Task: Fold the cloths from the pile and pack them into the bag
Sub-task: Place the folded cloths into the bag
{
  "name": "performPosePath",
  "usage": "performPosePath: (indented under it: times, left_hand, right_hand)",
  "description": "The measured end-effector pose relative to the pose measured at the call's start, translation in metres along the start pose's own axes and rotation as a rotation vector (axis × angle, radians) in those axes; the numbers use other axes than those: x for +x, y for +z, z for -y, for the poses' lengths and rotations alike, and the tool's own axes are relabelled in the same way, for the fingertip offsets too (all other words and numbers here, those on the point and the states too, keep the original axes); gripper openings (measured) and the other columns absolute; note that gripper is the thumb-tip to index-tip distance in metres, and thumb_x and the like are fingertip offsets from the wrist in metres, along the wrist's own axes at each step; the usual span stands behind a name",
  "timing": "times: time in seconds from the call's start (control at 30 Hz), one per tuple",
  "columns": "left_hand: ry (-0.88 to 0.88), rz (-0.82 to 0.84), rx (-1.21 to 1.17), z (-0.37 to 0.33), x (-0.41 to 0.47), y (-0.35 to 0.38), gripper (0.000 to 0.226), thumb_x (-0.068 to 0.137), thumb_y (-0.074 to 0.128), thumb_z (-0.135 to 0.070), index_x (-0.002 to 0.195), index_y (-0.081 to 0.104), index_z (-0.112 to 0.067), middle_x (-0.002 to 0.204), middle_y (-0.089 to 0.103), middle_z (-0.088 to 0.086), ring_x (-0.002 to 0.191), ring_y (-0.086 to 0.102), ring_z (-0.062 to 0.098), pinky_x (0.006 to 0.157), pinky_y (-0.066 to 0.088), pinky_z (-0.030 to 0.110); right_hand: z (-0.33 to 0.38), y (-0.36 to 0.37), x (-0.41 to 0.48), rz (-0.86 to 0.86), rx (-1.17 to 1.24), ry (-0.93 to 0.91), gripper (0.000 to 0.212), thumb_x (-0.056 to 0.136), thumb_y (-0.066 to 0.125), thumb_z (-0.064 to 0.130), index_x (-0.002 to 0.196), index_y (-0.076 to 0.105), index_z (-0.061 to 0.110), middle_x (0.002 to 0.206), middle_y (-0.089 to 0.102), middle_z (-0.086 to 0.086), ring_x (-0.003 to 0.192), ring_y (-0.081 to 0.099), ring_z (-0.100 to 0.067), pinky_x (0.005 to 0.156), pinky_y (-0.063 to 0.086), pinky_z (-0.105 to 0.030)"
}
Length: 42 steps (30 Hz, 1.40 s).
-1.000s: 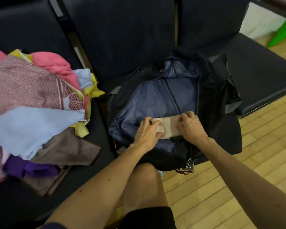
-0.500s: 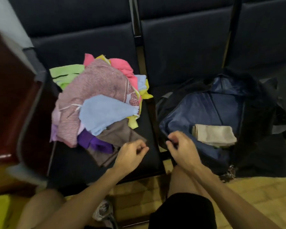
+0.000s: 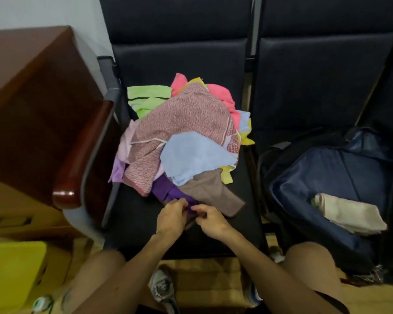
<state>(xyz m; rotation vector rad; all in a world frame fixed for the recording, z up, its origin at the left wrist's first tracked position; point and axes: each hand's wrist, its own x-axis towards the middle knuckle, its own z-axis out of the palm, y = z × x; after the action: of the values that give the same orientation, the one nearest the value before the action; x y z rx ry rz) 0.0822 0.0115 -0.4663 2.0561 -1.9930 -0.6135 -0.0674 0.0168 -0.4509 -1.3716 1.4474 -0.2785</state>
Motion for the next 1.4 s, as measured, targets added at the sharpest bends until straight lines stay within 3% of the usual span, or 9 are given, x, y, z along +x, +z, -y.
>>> performPosePath:
  times: [0.13, 0.33, 0.43, 0.6, 0.87, 1.03, 1.17, 1.3, 1.4]
  left_hand:
    - [0.003, 0.098, 0.078, 0.007, 0.011, 0.006, 0.033, 0.089, 0.060, -0.013, 0.122, 0.061, -0.017, 0.121, 0.062, 0.008, 0.110, 0.061, 0.029, 0.086, 0.049, 0.040]
    - [-0.008, 0.143, 0.110, 0.014, 0.015, 0.013, 0.037, 0.087, 0.069, -0.027, 0.123, 0.063, -0.018, 0.123, 0.058, 0.007, 0.109, 0.061, 0.031, 0.084, 0.049, 0.039]
    - [0.003, 0.094, 0.057, 0.017, 0.014, 0.012, 0.026, 0.093, 0.062, -0.028, 0.117, 0.065, -0.017, 0.120, 0.059, 0.006, 0.106, 0.061, 0.028, 0.080, 0.047, 0.037]
    - [0.068, -0.070, -0.123, 0.017, 0.003, 0.000, 0.018, 0.095, 0.060, -0.032, 0.104, 0.068, -0.018, 0.106, 0.061, -0.001, 0.096, 0.060, 0.019, 0.074, 0.043, 0.029]
    - [0.180, -0.353, -0.344, -0.014, -0.006, -0.069, 0.015, 0.082, 0.076, -0.020, 0.092, 0.066, -0.017, 0.087, 0.057, -0.008, 0.073, 0.053, 0.009, 0.069, 0.044, 0.027]
    - [0.306, -0.540, -0.335, -0.032, -0.008, -0.136, 0.009, 0.084, 0.066, -0.006, 0.092, 0.067, -0.009, 0.083, 0.061, 0.002, 0.075, 0.057, 0.023, 0.070, 0.046, 0.039]
    - [0.351, -0.563, -0.414, -0.053, -0.016, -0.193, 0.005, 0.087, 0.062, -0.012, 0.091, 0.065, -0.009, 0.080, 0.064, 0.002, 0.074, 0.056, 0.019, 0.072, 0.049, 0.040]
    - [0.375, -0.568, -0.559, -0.080, -0.036, -0.243, 0.008, 0.090, 0.063, -0.014, 0.082, 0.062, -0.012, 0.074, 0.065, 0.001, 0.067, 0.056, 0.009, 0.064, 0.046, 0.021]
    - [0.404, -0.504, -0.682, -0.095, -0.051, -0.274, 0.012, 0.087, 0.063, -0.023, 0.077, 0.059, -0.018, 0.073, 0.065, 0.007, 0.068, 0.058, 0.018, 0.069, 0.052, 0.038]
  right_hand:
    - [0.005, 0.008, 0.017, -0.005, 0.154, 0.108, 0.056, 0.091, 0.058, 0.003, 0.146, 0.046, 0.011, 0.135, 0.059, -0.006, 0.116, 0.059, -0.019, 0.100, 0.046, -0.031]
    - [0.016, 0.012, 0.019, 0.030, 0.344, 0.197, 0.050, 0.094, 0.052, -0.002, 0.141, 0.051, 0.014, 0.119, 0.066, -0.007, 0.094, 0.068, -0.019, 0.060, 0.050, -0.014]
    - [0.020, 0.009, 0.017, 0.026, 0.381, 0.194, 0.048, 0.094, 0.049, -0.004, 0.137, 0.056, 0.016, 0.120, 0.064, -0.005, 0.083, 0.065, -0.009, 0.059, 0.050, -0.014]
    - [0.033, -0.009, 0.007, 0.016, 0.495, 0.184, 0.039, 0.091, 0.058, 0.000, 0.122, 0.069, 0.021, 0.117, 0.068, -0.001, 0.105, 0.065, -0.016, 0.084, 0.056, -0.029]
    - [0.102, -0.047, -0.036, 0.033, 0.592, -0.036, 0.036, 0.091, 0.056, -0.008, 0.118, 0.071, 0.012, 0.123, 0.068, -0.012, 0.097, 0.062, -0.019, 0.070, 0.052, -0.024]
    - [0.161, -0.074, -0.073, 0.072, 0.503, -0.207, 0.036, 0.095, 0.050, -0.006, 0.121, 0.068, 0.012, 0.110, 0.067, -0.007, 0.097, 0.059, -0.013, 0.073, 0.050, -0.023]
    - [0.204, -0.093, -0.109, 0.027, 0.427, -0.361, 0.036, 0.094, 0.050, -0.007, 0.112, 0.069, 0.018, 0.097, 0.067, 0.003, 0.095, 0.057, -0.010, 0.075, 0.050, -0.022]
    - [0.229, -0.101, -0.139, -0.101, 0.373, -0.504, 0.036, 0.091, 0.052, -0.011, 0.114, 0.070, 0.010, 0.107, 0.071, -0.007, 0.092, 0.058, -0.012, 0.070, 0.049, -0.022]
    - [0.239, -0.107, -0.164, -0.244, 0.295, -0.605, 0.037, 0.089, 0.055, -0.012, 0.120, 0.069, 0.004, 0.107, 0.072, -0.009, 0.088, 0.063, -0.009, 0.069, 0.051, -0.017]
